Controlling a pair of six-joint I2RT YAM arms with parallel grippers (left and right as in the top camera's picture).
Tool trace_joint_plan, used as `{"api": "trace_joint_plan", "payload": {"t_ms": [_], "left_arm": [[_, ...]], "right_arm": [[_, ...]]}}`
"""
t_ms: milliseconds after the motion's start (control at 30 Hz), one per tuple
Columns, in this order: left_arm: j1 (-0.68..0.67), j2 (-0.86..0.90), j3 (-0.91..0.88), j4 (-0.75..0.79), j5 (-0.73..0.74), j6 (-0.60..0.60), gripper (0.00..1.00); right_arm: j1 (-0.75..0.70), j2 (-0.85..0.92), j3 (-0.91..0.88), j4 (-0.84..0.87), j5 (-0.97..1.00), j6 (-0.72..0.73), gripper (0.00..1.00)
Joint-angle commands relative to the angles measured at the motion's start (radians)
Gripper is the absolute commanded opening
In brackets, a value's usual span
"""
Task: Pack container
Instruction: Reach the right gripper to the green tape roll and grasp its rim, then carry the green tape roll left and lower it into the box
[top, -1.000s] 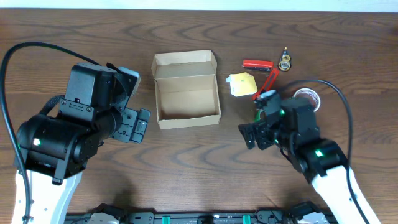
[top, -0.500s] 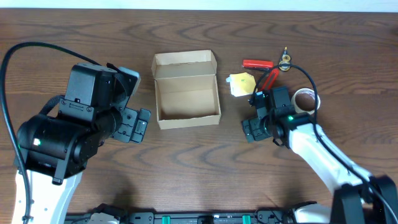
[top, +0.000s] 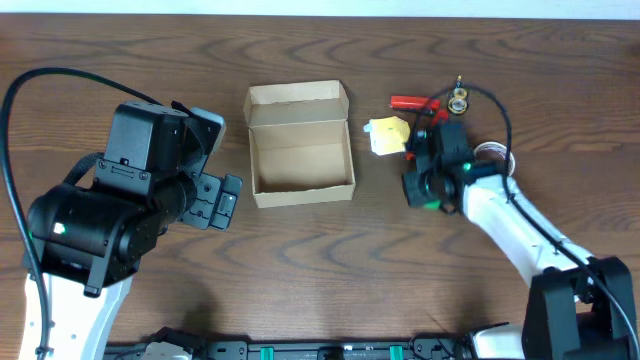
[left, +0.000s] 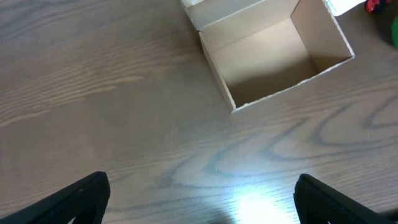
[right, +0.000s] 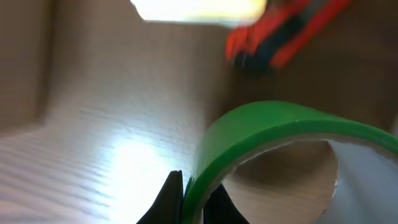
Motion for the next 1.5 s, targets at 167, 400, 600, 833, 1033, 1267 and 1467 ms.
{"api": "trace_joint_plan", "payload": {"t_ms": [167,400,600,833,1033,1267,1467], "left_arm": [[0.000,0.004,0.002,0.000,-0.007,-0.005,0.95],[0.000,0.004,0.002,0.000,-0.007,-0.005,0.95],[0.000,0.004,0.002,0.000,-0.007,-0.005,0.95],[0.000,0.004,0.002,0.000,-0.007,-0.005,0.95],[0.000,0.004,0.002,0.000,-0.007,-0.005,0.95],[0.000,0.004,0.002,0.000,-0.007,-0.005,0.95],[0.000,0.004,0.002,0.000,-0.007,-0.005,0.95]], "right_arm": [[0.085,-0.004,0.398,-0.071,-0.054,0.064,0.01],[0.257,0.073,0.478,0.031,-0.151,0.170,0.01],[0.410,0.242,0.583,0.005,-0.170,0.211,0.01],[0.486,0.377,0.667,-0.024,-0.148,0.303,0.01],[0.491,0.432,0.668,0.010,-0.091,0.347,0.01],[0.505,0.472,0.668,0.058,-0.089,0.408,0.01],[0.524,0.493,0.668,0.057,-0.040,0.503,0.01]]}}
